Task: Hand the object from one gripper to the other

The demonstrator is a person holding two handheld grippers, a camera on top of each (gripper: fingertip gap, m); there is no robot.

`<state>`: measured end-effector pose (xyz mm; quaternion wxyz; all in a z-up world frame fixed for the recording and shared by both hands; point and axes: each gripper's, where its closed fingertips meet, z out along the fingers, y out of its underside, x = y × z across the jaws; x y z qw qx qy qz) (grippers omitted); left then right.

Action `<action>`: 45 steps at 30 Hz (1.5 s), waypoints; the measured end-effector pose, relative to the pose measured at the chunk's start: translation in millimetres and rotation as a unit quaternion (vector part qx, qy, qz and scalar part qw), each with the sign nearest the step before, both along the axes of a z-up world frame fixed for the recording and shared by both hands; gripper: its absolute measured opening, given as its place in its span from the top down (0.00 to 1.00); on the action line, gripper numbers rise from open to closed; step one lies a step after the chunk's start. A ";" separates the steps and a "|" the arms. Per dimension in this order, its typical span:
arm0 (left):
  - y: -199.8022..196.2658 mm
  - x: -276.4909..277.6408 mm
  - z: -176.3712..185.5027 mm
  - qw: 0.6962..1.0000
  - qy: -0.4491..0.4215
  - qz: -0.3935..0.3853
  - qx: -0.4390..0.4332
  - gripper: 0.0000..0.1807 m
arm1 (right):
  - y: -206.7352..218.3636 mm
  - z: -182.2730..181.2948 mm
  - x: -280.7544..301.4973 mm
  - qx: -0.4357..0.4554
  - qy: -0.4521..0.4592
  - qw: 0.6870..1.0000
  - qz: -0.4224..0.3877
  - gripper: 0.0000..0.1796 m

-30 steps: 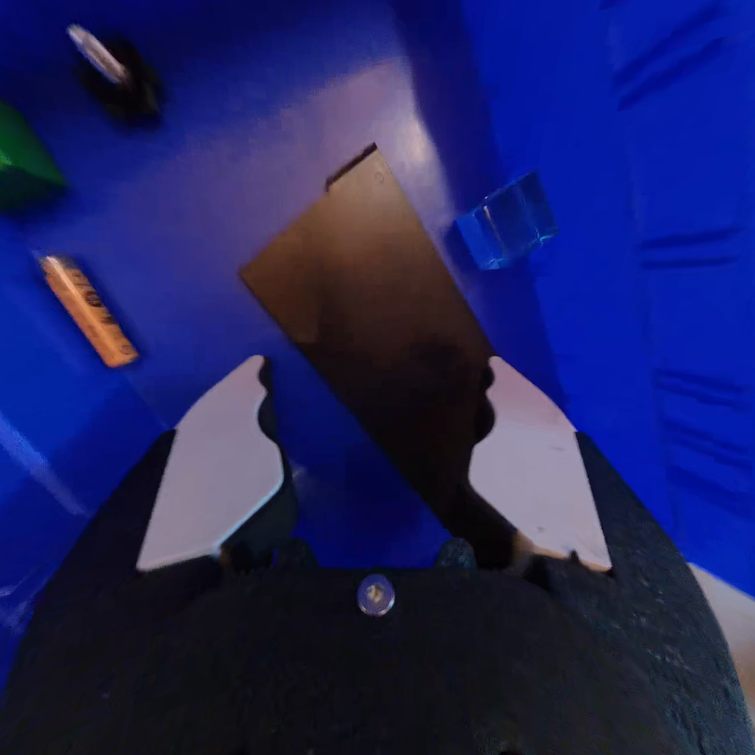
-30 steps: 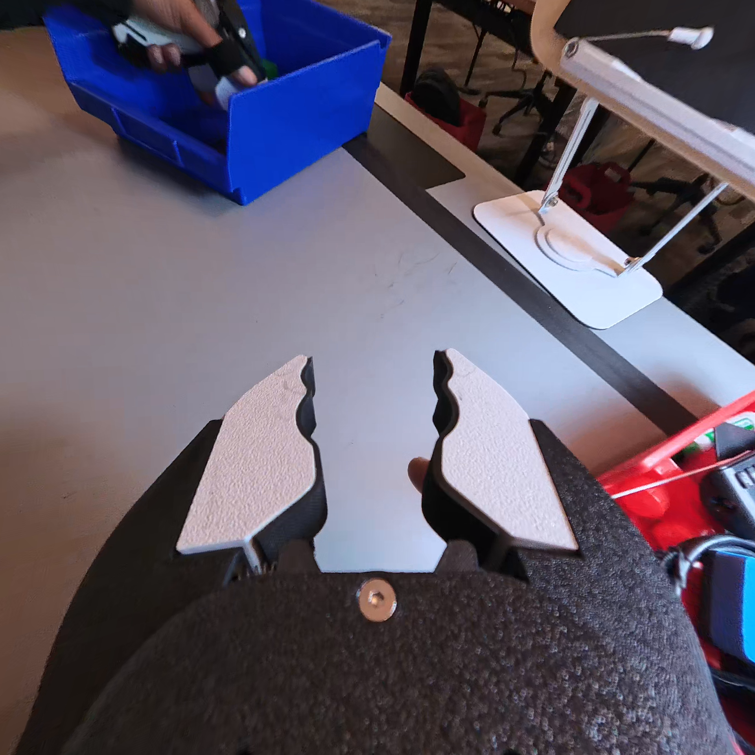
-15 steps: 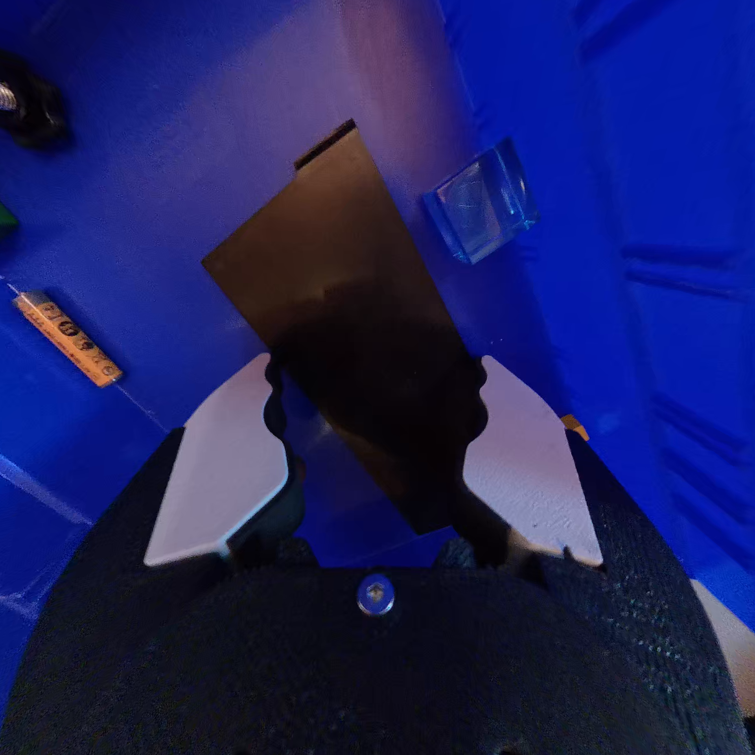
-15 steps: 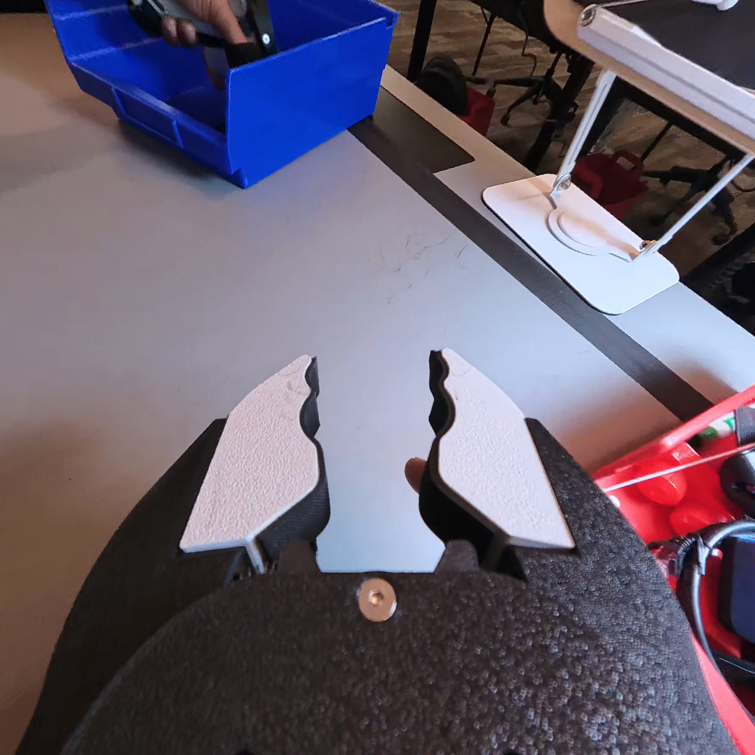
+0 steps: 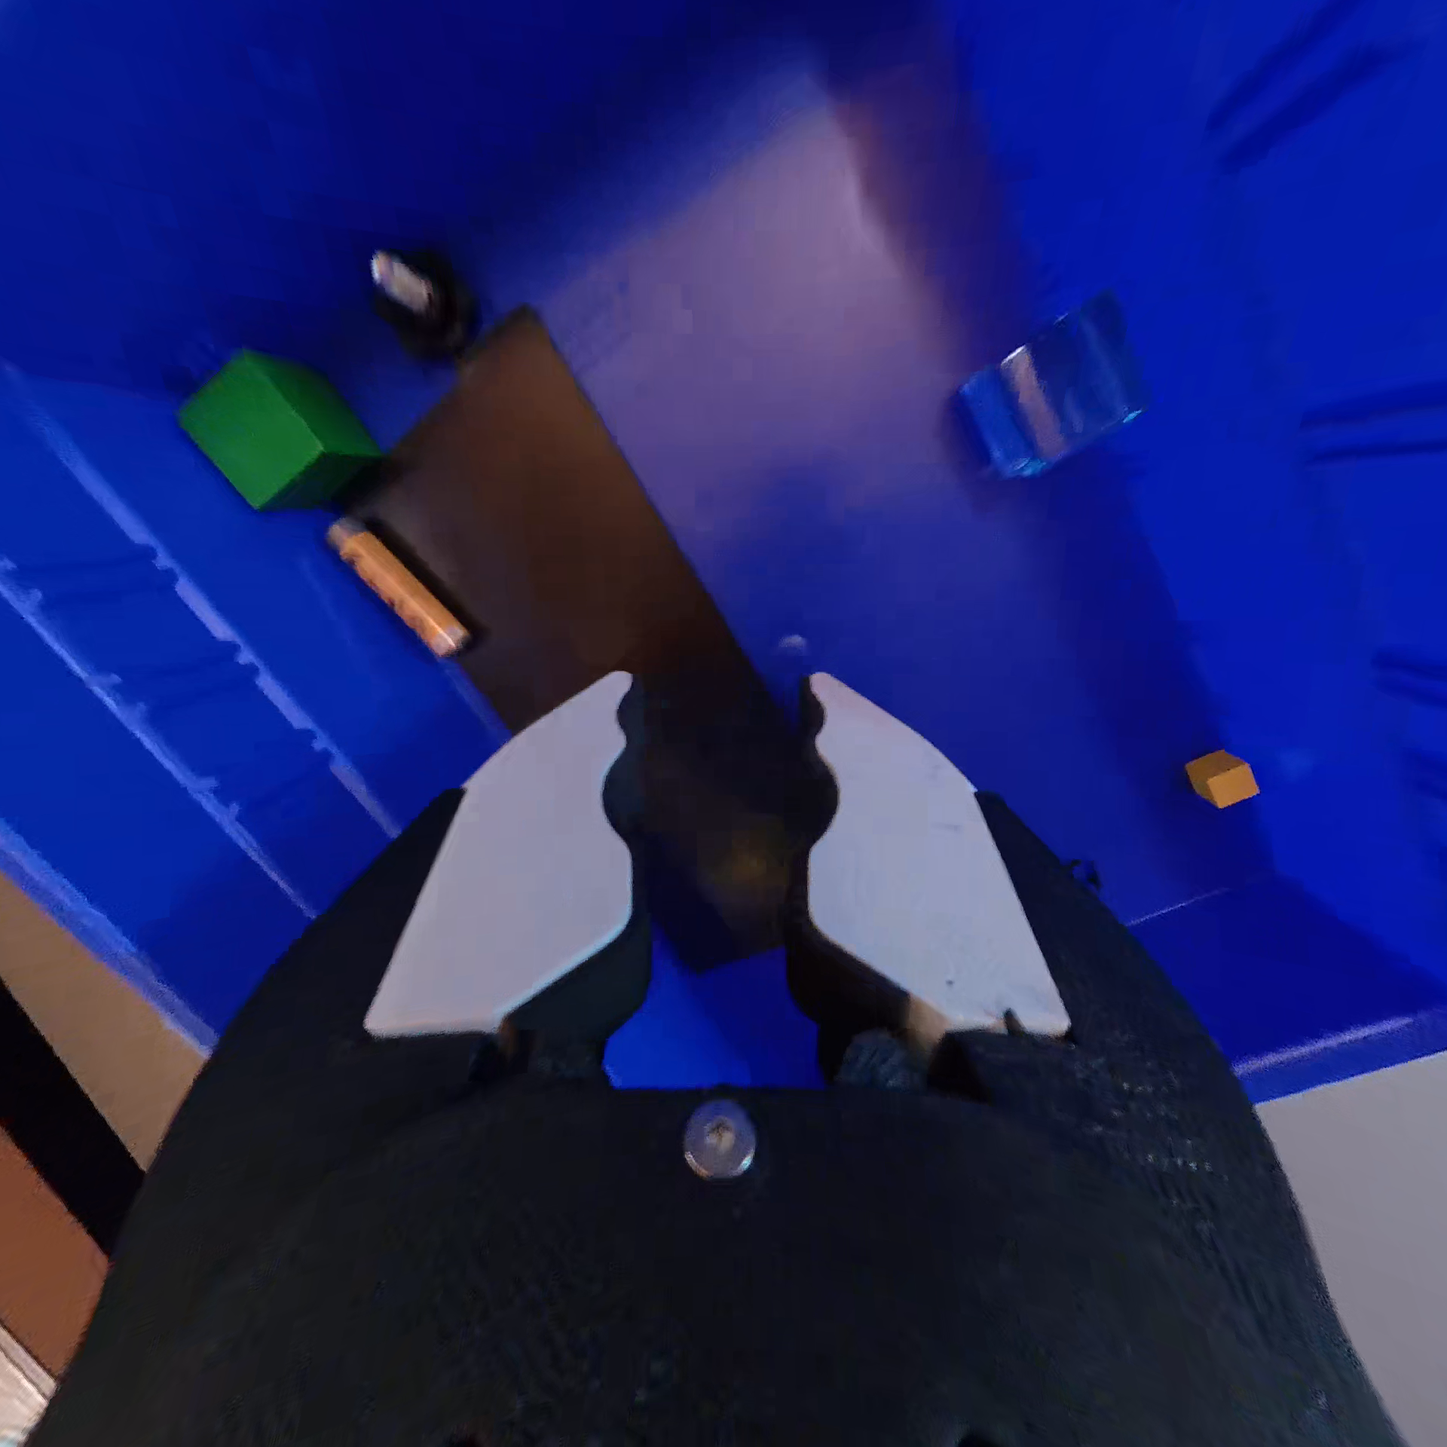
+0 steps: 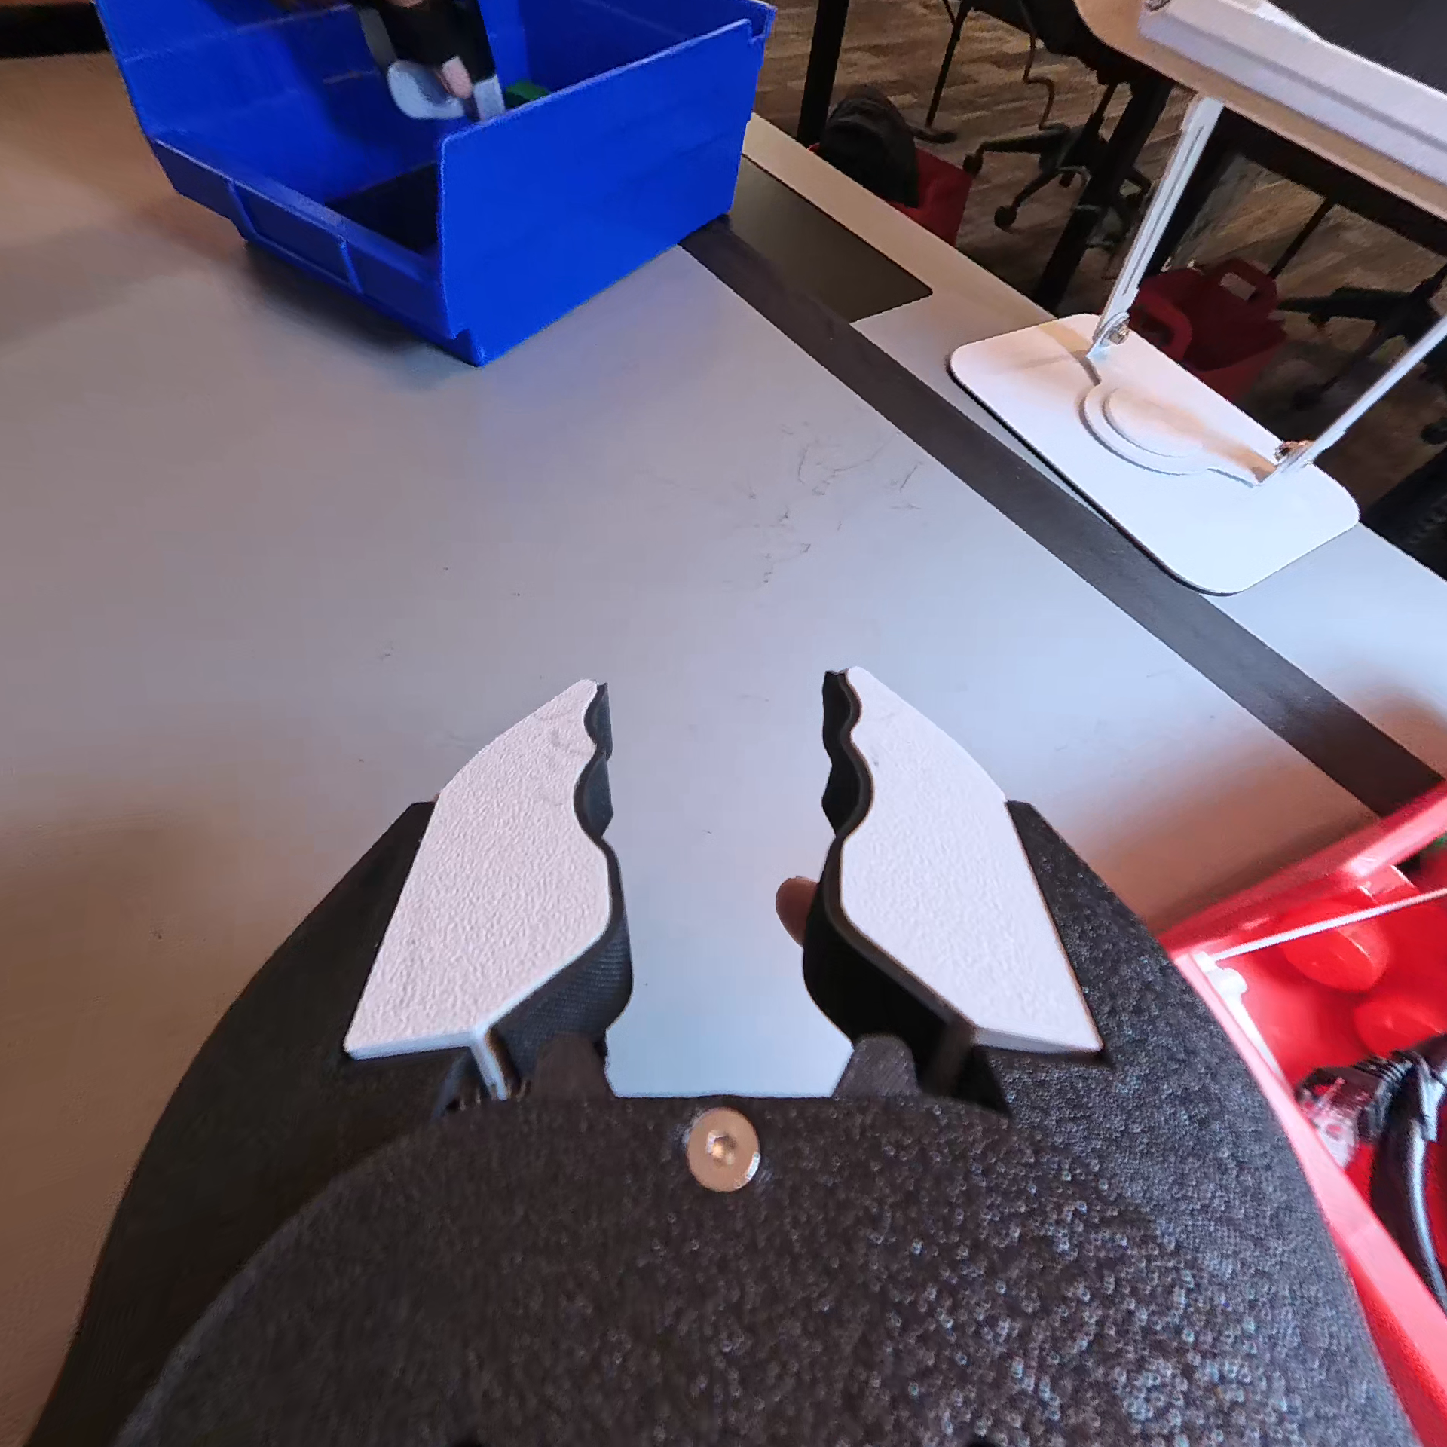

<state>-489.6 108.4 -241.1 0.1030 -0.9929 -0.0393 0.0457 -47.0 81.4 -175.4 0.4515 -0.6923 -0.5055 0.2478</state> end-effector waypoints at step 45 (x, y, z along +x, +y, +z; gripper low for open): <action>-37.4 -88.0 74.6 0.973 0.217 -0.079 -0.014 0.98 | 1.0 -14.2 -0.1 -0.016 0.027 0.999 0.019 0.73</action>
